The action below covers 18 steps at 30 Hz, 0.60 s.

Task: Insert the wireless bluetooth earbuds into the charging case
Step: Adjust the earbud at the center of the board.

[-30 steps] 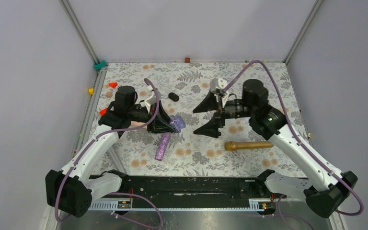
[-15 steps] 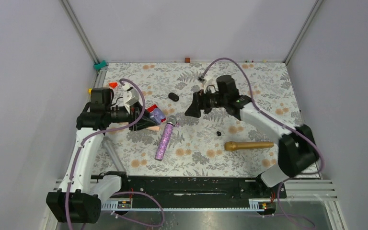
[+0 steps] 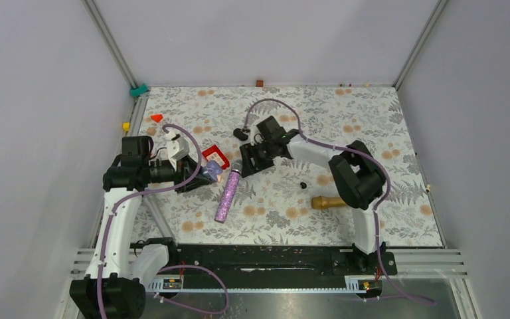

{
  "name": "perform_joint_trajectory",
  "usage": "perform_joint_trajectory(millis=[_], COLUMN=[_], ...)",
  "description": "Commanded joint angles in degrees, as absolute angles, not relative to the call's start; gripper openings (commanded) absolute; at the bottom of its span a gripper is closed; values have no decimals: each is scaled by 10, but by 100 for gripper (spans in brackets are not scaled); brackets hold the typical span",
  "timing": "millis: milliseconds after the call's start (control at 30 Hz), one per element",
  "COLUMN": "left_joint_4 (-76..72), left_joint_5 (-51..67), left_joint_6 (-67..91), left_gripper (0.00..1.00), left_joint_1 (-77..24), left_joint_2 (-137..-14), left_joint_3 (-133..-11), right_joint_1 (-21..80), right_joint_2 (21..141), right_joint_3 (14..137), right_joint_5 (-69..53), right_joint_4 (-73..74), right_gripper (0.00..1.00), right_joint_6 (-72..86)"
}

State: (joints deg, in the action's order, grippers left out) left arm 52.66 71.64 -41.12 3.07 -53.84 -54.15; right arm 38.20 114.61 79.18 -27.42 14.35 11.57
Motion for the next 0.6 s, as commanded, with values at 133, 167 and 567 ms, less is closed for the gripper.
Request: perform_joint_trajectory(millis=[133,167,567], left_joint_4=[520,520,520], left_joint_5=[742,743,752], left_joint_6=[-445,-445,-451], left_gripper=[0,0,0], left_joint_1=[52,53,63], left_joint_2=[-531,-532,-532], left_joint_3=[-530,-530,-524], right_joint_1=[417,419,429], right_joint_2=[1226,1230,1194], right_joint_3=[914,916,886], right_joint_5=[-199,-194,-178], right_joint_4=[229,230,190], right_gripper=[57,55,52], right_joint_6=[81,80,4])
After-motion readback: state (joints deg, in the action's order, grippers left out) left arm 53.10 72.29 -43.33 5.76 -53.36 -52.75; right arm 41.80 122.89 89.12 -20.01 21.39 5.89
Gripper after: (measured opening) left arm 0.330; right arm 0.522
